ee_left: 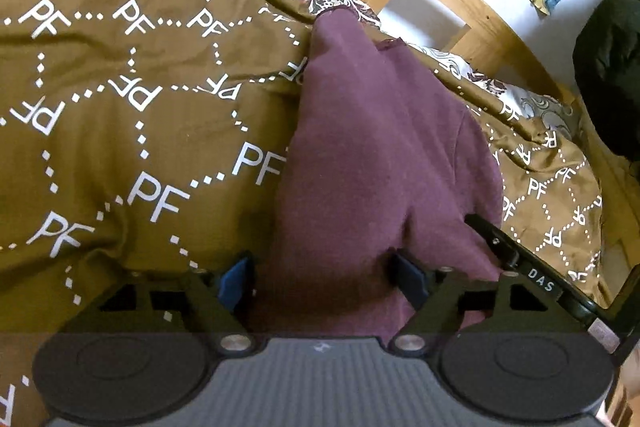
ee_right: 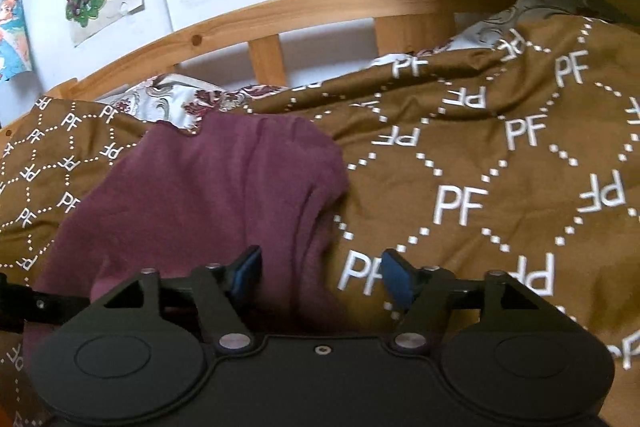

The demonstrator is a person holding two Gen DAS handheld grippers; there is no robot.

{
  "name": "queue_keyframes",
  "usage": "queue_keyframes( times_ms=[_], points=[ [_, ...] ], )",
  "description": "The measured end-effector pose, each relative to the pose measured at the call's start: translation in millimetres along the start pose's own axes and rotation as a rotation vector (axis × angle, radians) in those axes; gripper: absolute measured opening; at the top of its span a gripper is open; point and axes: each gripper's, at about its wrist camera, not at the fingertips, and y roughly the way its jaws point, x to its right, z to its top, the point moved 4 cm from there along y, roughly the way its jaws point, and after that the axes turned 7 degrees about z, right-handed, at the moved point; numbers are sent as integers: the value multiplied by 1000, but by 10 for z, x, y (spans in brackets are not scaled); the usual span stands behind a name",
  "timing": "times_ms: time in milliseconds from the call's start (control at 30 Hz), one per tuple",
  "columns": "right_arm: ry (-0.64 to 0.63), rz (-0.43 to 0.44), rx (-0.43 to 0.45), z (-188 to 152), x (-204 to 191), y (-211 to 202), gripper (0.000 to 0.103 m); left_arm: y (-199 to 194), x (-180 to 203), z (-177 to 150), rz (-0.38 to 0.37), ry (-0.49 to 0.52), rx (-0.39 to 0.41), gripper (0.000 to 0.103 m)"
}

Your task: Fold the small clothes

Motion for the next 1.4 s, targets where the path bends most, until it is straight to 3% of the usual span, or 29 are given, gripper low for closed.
queue_keyframes(
  times_ms=[400,600,700,1033,1400],
  points=[
    [-27,-84,43,-24,-51,-387,78,-432,116,-23,117,82,131,97],
    [-1,-99,132,28,-101,-828,97,-829,213,-68,153,139,205,102],
    [2,-100,181,34,-176,-1069,102,-1051,262,-99,167,168,248,102],
    [-74,-94,340,-122,-604,-1929,102,-1766,253,-409,199,231,386,102],
    [-71,-65,428,-456,-958,-2654,102,-2291,102,-950,187,295,402,102]
  ],
)
